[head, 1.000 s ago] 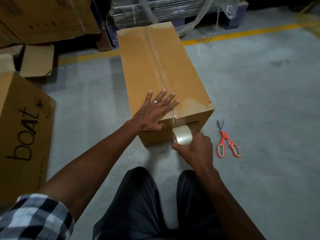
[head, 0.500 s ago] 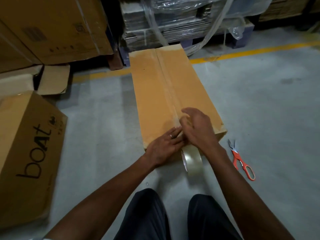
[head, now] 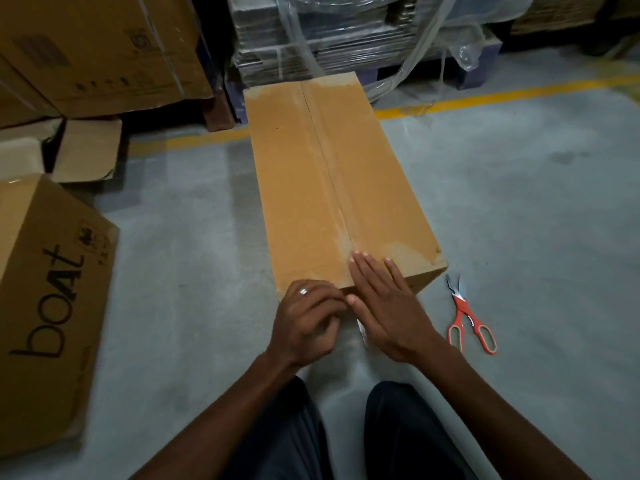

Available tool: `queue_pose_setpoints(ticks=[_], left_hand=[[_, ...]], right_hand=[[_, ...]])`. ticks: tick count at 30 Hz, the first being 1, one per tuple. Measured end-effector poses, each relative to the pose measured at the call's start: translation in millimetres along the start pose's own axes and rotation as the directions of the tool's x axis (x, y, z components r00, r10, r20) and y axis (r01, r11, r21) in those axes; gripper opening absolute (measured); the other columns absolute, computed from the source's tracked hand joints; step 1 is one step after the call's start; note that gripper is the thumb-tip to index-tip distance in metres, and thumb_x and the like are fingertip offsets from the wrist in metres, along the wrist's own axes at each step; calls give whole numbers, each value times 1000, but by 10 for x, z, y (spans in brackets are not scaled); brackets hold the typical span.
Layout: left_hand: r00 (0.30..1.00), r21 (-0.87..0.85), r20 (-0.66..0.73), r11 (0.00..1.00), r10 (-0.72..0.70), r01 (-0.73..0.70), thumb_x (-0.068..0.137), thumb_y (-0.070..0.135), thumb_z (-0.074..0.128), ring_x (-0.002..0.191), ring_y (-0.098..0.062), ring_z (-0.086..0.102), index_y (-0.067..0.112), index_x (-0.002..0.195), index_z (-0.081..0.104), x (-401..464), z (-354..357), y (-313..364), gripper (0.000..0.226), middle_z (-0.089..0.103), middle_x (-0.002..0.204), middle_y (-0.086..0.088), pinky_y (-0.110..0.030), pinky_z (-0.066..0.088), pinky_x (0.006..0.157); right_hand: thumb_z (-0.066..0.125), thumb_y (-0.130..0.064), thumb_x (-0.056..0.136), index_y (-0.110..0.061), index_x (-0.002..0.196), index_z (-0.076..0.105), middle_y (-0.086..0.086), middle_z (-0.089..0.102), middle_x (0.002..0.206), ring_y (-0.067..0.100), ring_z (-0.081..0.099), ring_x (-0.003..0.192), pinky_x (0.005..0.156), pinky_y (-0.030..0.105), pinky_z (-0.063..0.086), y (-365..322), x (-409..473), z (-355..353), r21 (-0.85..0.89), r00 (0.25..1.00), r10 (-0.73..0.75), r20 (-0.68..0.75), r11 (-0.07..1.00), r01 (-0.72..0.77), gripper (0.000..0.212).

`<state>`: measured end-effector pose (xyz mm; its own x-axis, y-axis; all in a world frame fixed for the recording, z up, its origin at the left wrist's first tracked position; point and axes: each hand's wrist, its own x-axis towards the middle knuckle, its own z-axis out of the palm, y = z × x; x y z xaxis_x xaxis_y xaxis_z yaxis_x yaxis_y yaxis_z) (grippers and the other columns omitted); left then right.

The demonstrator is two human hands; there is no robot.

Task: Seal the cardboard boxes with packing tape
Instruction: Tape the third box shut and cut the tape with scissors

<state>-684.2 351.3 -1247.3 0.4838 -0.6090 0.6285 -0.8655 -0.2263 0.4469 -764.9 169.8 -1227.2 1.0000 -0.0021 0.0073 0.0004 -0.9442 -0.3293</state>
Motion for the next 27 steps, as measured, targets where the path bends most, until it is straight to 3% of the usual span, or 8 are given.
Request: queue_pose_setpoints(ticks=[2,5,7,9,13,16,23,27], left_hand=[[954,-93,-112,959,-278,269,72,0,73,94,-24,62,8,86,70,-106,81,308,16,67,95,-2,-41,49,82],[756,-344,-166,755,-634,558,77,7,73,105,-22,59,15,105,62,-115,305,638,31,61,107,-1,-35,49,91],[561,-499,-86,523,-824,691,85,14,68,110,-16,60,21,114,59,-30,431,676,31,63,112,2,-37,51,96],[446,-544,21,364,-895,756,93,18,67,107,-12,62,23,114,58,-4,556,616,24,65,111,3,-44,52,98],[448,-537,139,313,-883,784,95,31,72,109,-10,66,26,117,64,-101,681,544,24,68,117,5,-35,55,96],[498,-561,220,309,-839,768,92,38,73,112,-10,65,27,124,61,-147,714,536,36,63,128,-4,-25,56,89],[510,-386,305,385,-804,839,80,62,64,121,-8,48,42,138,52,-338,722,538,63,40,131,6,-25,44,98],[427,-419,402,252,-810,872,85,52,67,118,-13,53,36,131,52,-349,757,517,51,48,131,1,-22,45,86]], right_hand=[[1,-55,106,-12,162,17,0,9,171,8,-2,157,128,41,0,-81,-249,75,143,998,36,-49,989,-29,72],[15,-46,109,-13,161,22,0,14,170,8,5,157,128,38,6,-196,-525,258,367,980,149,-129,926,-92,62],[23,-36,109,-12,159,25,2,18,169,10,8,157,128,40,12,-237,-591,362,402,970,173,-173,911,-91,56],[31,-26,108,-9,157,35,3,27,166,12,16,156,127,34,18,-238,-576,398,459,953,184,-242,887,-55,52],[58,-17,100,-16,141,56,-1,50,148,6,44,138,112,18,38,-169,-582,399,627,829,448,-335,763,-159,41],[64,-26,101,-28,130,62,-15,69,120,1,65,112,90,17,54,-215,-692,387,855,800,597,-61,444,-266,30],[60,-39,102,-28,109,75,-9,75,93,5,69,91,75,15,50,12,-742,364,850,892,449,50,450,-274,20],[61,-39,101,-30,105,77,-20,74,87,-4,68,87,72,9,45,104,-743,409,851,887,441,138,405,-334,18]])
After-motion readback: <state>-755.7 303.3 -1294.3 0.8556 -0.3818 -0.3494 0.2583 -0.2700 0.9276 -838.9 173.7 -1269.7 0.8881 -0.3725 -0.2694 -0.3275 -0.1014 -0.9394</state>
